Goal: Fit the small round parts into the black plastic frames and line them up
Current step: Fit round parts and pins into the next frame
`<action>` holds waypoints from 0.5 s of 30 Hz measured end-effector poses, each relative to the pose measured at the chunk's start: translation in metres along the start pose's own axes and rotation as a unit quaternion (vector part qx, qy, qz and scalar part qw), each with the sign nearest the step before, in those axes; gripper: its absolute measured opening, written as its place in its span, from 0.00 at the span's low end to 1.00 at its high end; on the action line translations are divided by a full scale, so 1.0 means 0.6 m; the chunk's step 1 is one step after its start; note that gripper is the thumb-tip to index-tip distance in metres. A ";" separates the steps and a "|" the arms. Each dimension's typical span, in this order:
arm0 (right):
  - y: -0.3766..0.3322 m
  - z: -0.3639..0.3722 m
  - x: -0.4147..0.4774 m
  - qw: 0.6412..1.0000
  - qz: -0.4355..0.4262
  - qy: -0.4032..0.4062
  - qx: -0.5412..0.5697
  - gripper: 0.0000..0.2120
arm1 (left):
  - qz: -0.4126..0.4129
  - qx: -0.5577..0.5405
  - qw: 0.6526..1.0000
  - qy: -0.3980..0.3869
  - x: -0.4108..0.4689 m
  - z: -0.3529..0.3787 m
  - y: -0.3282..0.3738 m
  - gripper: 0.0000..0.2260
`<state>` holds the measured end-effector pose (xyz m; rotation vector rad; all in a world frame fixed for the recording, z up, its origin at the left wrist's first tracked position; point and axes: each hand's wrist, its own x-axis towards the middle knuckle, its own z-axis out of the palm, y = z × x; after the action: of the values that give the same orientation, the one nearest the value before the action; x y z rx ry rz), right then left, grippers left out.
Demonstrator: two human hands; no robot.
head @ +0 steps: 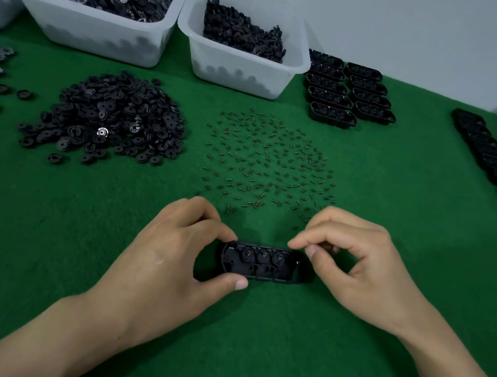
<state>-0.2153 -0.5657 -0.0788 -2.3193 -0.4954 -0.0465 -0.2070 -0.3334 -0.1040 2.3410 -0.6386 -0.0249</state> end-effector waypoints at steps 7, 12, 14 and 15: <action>-0.002 -0.006 0.000 1.000 -0.003 0.009 -0.014 0.13 | -0.001 -0.003 1.000 -0.002 -0.001 0.000 0.002 0.21; -0.004 -0.014 -0.006 0.999 0.016 -0.034 -0.036 0.02 | 0.001 0.002 1.000 -0.009 -0.001 -0.004 0.003 0.22; -0.004 -0.012 -0.015 0.996 0.014 -0.067 -0.066 0.09 | -0.002 -0.001 1.000 -0.013 0.000 -0.006 0.006 0.22; -0.003 -0.010 -0.018 0.994 0.010 -0.077 -0.079 0.10 | -0.004 0.000 1.000 -0.015 0.001 -0.007 0.006 0.22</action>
<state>-0.2252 -0.5723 -0.0754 -2.4946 -0.5630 0.1076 -0.2073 -0.3334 -0.0985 2.3462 -0.6448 -0.0639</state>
